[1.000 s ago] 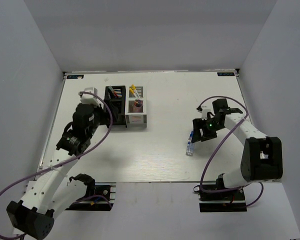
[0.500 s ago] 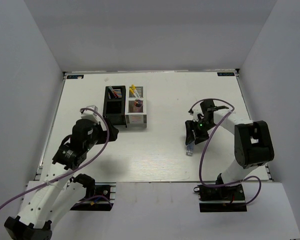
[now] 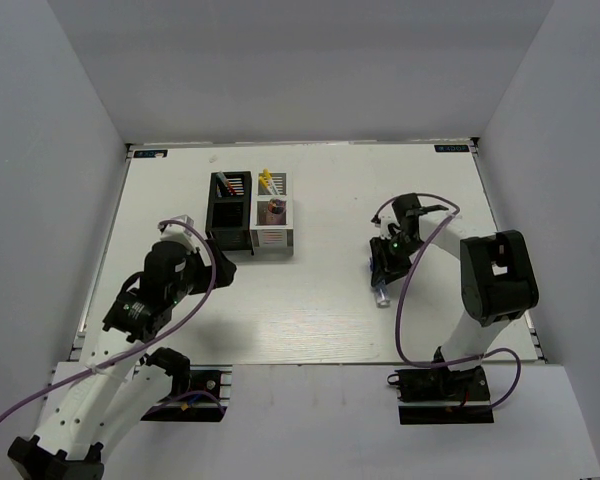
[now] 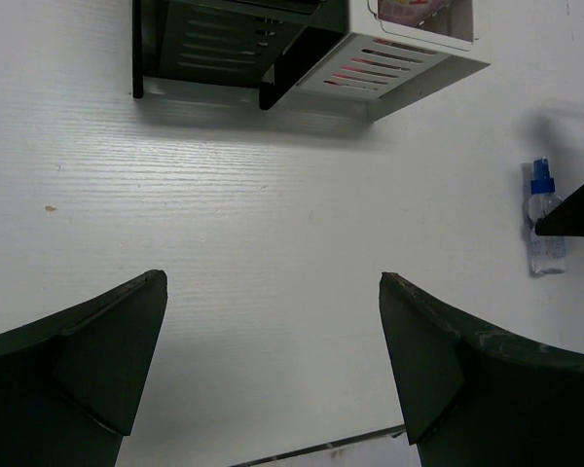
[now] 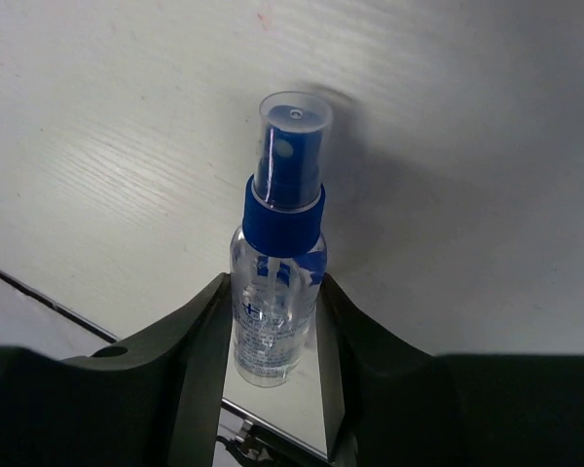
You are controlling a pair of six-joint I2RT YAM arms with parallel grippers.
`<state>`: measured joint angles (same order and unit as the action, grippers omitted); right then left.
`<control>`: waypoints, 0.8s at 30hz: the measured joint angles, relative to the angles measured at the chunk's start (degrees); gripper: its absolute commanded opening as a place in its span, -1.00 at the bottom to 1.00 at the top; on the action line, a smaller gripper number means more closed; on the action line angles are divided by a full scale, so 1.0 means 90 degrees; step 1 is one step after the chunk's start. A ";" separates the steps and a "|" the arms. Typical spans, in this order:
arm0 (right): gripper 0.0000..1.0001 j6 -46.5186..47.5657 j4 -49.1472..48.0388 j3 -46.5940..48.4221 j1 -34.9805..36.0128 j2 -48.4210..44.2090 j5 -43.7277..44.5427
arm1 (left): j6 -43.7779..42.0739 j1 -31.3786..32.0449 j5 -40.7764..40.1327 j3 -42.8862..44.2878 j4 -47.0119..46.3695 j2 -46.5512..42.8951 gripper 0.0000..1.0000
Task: Sort the stationery into containers
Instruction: Pick up the stationery from the center of the board, then place the stationery in the storage box.
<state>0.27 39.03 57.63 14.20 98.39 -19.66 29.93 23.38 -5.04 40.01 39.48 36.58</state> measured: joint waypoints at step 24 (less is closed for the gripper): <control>-0.96 0.1100 -0.1338 0.6717 0.2237 0.2188 -0.2412 | 0.1766 0.0000 0.0284 -0.0299 0.0313 0.0287 0.99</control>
<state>10.17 26.98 118.08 34.33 118.08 -41.36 45.82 23.38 -2.48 37.32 42.30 39.16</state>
